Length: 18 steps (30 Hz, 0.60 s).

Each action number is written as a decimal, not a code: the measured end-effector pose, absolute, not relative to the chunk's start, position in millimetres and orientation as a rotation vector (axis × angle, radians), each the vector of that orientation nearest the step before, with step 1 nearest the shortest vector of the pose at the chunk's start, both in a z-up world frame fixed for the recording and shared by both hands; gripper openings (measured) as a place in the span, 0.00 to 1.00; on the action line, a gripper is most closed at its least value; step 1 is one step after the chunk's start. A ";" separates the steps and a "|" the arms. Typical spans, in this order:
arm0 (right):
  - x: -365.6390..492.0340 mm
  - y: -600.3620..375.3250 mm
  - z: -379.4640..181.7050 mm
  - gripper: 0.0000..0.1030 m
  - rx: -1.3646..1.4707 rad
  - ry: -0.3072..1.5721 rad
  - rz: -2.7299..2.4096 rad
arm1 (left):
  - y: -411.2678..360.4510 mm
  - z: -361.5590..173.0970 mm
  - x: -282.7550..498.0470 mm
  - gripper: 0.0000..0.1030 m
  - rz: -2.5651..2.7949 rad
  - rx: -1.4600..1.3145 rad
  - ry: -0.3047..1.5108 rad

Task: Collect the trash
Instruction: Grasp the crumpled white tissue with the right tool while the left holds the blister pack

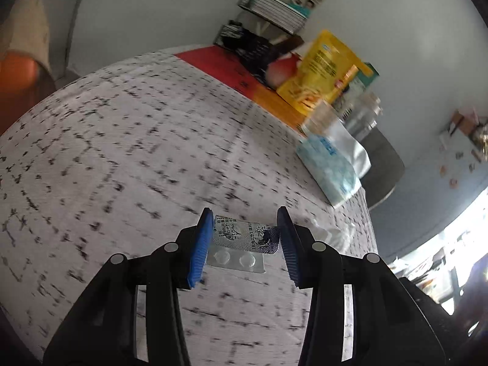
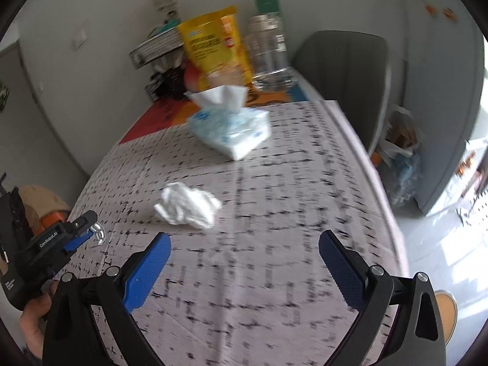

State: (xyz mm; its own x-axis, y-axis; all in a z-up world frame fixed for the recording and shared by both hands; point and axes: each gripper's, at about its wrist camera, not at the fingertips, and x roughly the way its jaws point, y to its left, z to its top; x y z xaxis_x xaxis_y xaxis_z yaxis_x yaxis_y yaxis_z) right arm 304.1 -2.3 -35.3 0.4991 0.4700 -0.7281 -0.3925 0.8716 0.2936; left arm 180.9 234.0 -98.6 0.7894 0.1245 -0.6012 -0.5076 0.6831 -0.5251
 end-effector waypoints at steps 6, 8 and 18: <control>306.5 55.2 -42.0 0.92 0.009 0.937 0.578 | 258.2 -107.1 166.5 0.42 0.420 -0.829 0.531; 309.1 70.1 -44.7 0.92 -0.014 0.940 0.588 | 258.4 -108.5 165.4 0.42 0.431 -0.840 0.527; 343.7 110.8 -70.7 0.92 -0.056 0.898 0.536 | 275.4 -118.5 152.7 0.42 0.516 -0.901 0.510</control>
State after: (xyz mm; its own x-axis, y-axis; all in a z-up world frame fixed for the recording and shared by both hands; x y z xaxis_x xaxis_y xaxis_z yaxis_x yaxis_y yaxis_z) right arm 343.7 110.8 -70.7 0.5017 0.4205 -0.7559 -0.4661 0.8676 0.1733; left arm 152.7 275.4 -118.5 0.7649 0.2034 -0.6112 -0.6137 0.5186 -0.5954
